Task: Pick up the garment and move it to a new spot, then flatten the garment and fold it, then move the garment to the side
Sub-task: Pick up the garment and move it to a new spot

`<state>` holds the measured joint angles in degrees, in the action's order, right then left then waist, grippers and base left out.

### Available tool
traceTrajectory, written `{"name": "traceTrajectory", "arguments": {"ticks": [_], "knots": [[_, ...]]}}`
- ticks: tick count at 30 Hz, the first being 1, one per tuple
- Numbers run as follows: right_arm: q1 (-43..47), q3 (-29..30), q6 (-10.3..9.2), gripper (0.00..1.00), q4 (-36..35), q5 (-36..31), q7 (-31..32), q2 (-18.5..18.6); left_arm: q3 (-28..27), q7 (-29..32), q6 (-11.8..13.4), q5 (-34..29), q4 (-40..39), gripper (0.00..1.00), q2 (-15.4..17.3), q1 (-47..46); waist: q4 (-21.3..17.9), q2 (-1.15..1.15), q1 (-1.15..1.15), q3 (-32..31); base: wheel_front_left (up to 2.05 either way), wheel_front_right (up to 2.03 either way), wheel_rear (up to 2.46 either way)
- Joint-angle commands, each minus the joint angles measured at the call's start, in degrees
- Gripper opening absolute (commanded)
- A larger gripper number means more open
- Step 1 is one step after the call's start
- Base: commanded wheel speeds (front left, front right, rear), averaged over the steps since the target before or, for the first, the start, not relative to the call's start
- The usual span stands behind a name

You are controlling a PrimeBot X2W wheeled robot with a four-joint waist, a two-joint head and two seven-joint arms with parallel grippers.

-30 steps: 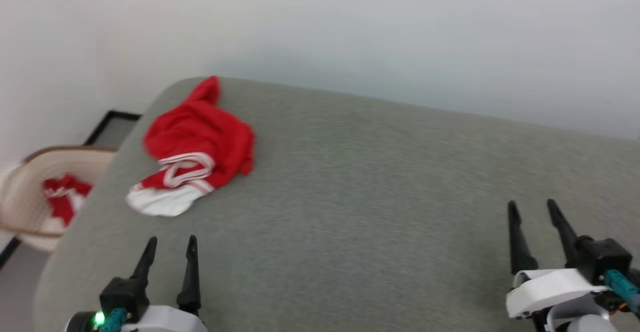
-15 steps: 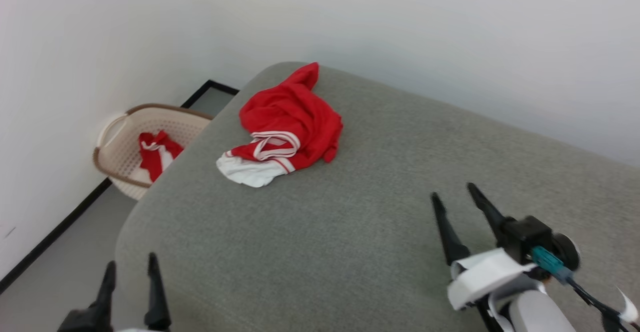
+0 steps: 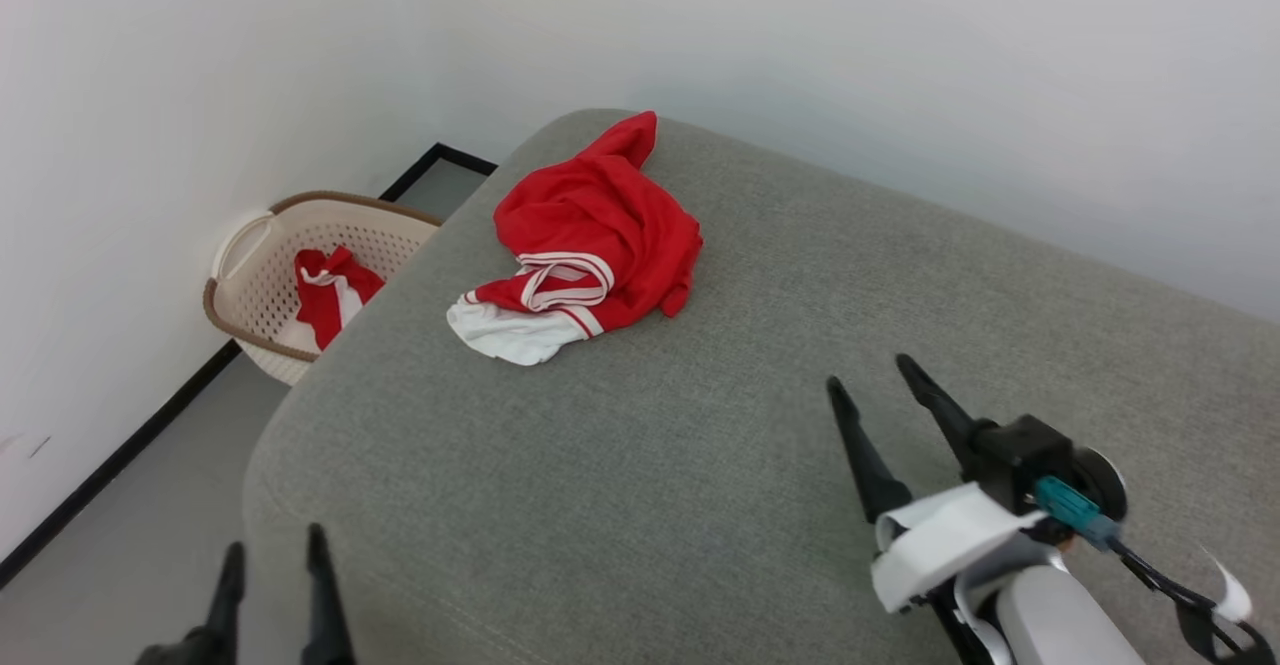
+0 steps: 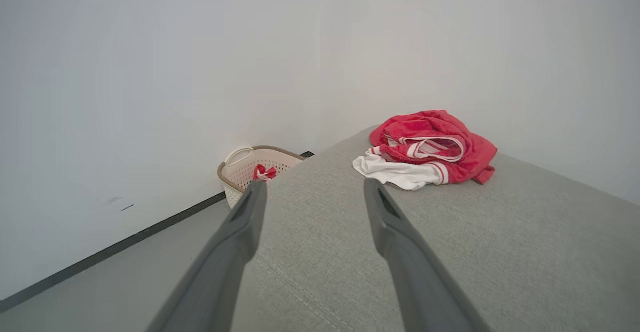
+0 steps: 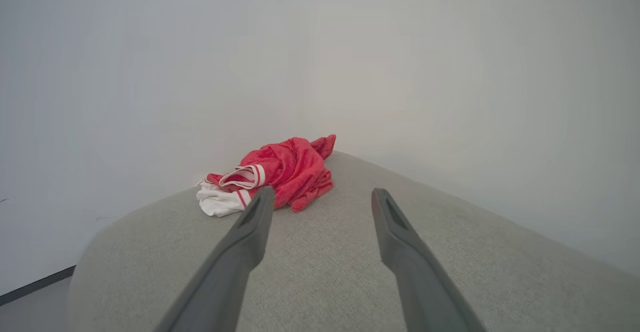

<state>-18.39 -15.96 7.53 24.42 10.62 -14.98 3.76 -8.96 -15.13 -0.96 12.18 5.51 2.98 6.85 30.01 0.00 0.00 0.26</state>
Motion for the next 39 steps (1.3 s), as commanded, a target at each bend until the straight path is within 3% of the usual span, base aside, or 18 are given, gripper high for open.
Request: {"name": "traceTrajectory", "arguments": {"ticks": [1, 7, 11, 16, 20, 25, 32, 39], "knots": [[0.95, 0.56, -0.08, 1.0, -0.12, 0.49, -0.3, 0.39, 0.31, -0.02, -0.61, -0.91, 0.35, 1.0, -0.06, -1.06, -0.29, 0.0, 0.0, -0.03, 0.0, 0.0, 0.0], [5.21, 5.75, -0.08, 1.0, -2.48, -1.61, -0.3, 0.46, 6.88, -0.02, -5.26, -5.96, 8.13, 1.0, 3.41, -12.2, -1.8, 0.0, 0.0, 1.09, 0.0, 0.0, 0.0], [4.16, 5.62, -0.08, 1.0, -4.36, -3.39, -0.3, 0.84, 11.11, -0.02, -6.23, -6.84, 15.37, 1.0, 7.42, -24.24, -7.8, 0.0, 0.0, 6.22, 0.0, 0.0, 0.0], [0.84, 5.56, -0.08, 1.0, -6.01, -4.13, -0.3, 1.68, 12.01, 1.1, -6.48, 0.59, 27.17, 1.0, 10.78, -39.77, -15.03, 0.0, 0.0, 12.42, 0.0, 0.0, 0.0], [-1.88, 5.47, -0.08, 1.0, -7.07, -3.62, -0.29, 1.44, 12.01, 4.24, -6.51, 8.99, 36.47, 1.0, 16.04, -49.72, -20.62, 0.0, 0.0, 15.95, 0.0, 0.0, 0.0], [-3.47, 6.22, -0.08, 1.0, -7.89, -2.78, -0.24, 0.91, 16.9, 17.5, -6.53, 19.49, 44.49, 1.0, 22.36, -57.09, -25.42, 0.0, 0.0, 18.31, 0.0, 0.0, 0.0], [-5.41, 5.71, -0.08, 1.0, -9.09, -2.78, -0.23, 0.48, 23.77, 36.1, -6.47, 32.39, 45.88, 1.0, 30.16, -61.05, -29.81, 0.0, 0.0, 21.89, 0.0, 0.0, 0.0], [-7.56, 4.02, -0.08, 1.0, -9.94, -3.26, -0.23, 0.53, 27.45, 46.1, -6.47, 40.45, 46.75, 1.0, 33.98, -59.13, -33.23, 0.0, 0.0, 24.39, 0.0, 0.0, 0.0]]}}
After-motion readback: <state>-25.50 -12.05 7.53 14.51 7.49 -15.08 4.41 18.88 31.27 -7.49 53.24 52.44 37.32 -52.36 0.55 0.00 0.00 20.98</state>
